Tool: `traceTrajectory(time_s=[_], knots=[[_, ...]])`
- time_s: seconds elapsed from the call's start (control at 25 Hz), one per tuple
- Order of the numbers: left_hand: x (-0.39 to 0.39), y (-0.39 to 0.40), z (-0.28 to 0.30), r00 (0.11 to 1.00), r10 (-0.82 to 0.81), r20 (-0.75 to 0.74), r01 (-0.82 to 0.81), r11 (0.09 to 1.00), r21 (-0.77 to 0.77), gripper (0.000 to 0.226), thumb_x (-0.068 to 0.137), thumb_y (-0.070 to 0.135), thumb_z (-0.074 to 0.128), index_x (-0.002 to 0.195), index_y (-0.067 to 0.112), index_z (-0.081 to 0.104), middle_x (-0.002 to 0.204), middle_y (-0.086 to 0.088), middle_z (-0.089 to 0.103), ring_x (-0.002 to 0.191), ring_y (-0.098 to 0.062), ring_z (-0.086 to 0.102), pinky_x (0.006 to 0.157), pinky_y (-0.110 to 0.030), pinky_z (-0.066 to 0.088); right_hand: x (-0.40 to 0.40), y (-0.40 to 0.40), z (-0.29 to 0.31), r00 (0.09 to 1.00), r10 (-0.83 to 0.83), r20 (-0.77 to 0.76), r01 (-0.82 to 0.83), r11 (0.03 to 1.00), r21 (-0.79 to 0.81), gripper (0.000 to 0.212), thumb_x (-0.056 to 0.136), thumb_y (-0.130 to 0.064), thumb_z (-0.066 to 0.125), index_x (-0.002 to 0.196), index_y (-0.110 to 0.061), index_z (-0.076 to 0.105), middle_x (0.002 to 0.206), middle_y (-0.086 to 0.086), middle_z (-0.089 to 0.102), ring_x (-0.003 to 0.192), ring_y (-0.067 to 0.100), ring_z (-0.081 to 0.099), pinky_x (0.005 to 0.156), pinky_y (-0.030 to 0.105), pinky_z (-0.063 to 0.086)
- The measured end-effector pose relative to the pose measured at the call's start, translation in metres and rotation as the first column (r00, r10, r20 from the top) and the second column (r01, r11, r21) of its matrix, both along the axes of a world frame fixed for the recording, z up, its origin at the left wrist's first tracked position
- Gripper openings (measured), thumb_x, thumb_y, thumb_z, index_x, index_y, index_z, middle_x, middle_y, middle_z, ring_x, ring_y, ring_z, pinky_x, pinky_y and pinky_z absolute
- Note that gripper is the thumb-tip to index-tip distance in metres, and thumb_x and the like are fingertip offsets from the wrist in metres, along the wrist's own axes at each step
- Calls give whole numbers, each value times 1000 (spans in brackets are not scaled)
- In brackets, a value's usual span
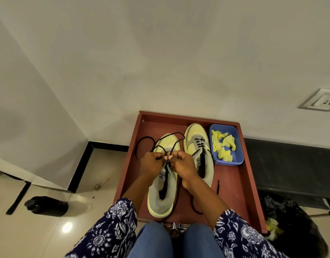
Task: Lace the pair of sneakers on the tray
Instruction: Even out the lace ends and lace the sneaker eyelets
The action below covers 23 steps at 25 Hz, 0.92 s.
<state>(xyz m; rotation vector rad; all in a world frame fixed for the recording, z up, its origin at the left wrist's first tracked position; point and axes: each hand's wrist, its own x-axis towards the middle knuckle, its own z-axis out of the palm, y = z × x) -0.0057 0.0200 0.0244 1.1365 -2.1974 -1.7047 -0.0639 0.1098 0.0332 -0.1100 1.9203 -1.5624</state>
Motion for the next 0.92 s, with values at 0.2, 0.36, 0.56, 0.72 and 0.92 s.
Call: traceTrajectory(time_s=[0.2,0.36,0.56,0.72,0.92], knots=[[-4,-9,-3,988,-144,50,146,988,-43,18,88,15,60,101,8,71,87,-20,69,79,-20,58,81,-44,52,-6,4,7,998,66,-19,-66,997,-30,18,91,-4,53,79,-16,61,59,-7,54,59,10,47,61,27,41],[-2,-13,-4,959,-270,89,275,961,-42,19,86,19,62,88,3,72,84,-28,66,70,-21,53,68,-34,42,-11,1,11,991,131,0,-131,991,6,11,91,-10,55,98,-12,64,65,-1,55,63,13,50,59,25,41],[-3,-15,-6,963,-257,79,262,963,-55,27,87,23,60,81,-2,69,71,-24,61,64,-21,50,63,-32,38,-20,-3,9,981,196,-1,-195,975,105,21,92,-7,50,107,-10,64,81,4,61,72,16,54,63,26,45],[-2,-19,-11,958,-279,65,282,959,-41,31,88,26,60,82,-4,66,76,-29,61,63,-19,50,63,-33,39,-30,2,3,845,462,-270,-366,867,339,33,84,9,44,108,0,66,106,13,66,99,25,60,64,17,40],[-1,-25,-10,956,-293,10,292,954,71,22,87,24,61,79,5,69,84,-30,63,70,-23,56,68,-38,46,-37,5,-14,750,566,-344,-350,780,519,15,87,-18,60,98,-11,67,110,14,63,108,26,55,80,25,39]])
